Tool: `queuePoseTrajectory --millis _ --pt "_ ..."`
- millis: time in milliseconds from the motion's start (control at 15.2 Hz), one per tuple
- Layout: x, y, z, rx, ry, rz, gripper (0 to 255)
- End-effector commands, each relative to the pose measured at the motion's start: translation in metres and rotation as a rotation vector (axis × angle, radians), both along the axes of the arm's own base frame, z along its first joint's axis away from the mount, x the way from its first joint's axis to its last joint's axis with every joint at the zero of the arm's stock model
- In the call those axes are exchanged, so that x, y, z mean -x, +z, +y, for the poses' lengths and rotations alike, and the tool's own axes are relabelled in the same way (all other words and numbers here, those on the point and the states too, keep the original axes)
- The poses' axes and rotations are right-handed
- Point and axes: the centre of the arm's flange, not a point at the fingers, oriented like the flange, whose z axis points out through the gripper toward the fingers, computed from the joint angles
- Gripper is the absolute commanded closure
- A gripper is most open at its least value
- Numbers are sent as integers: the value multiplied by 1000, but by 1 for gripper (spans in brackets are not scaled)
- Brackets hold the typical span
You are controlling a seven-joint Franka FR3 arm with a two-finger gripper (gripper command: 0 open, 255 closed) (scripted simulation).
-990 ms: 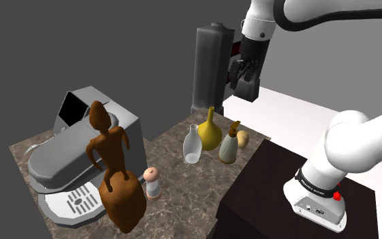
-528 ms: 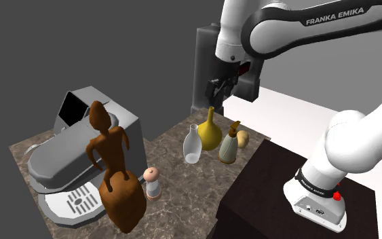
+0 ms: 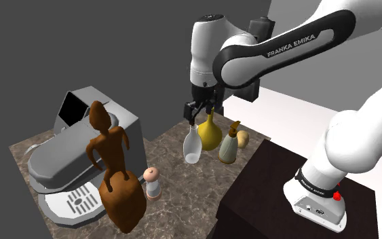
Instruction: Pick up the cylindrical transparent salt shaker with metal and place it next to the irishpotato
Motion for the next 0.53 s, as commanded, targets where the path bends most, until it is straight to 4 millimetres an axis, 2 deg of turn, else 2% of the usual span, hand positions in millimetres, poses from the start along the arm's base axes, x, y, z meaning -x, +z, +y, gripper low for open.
queuePoseTrajectory --millis 0,462 --pt "-16 -19 20 4 0 6 0" --pt "-54 -83 81 28 3 27 0"
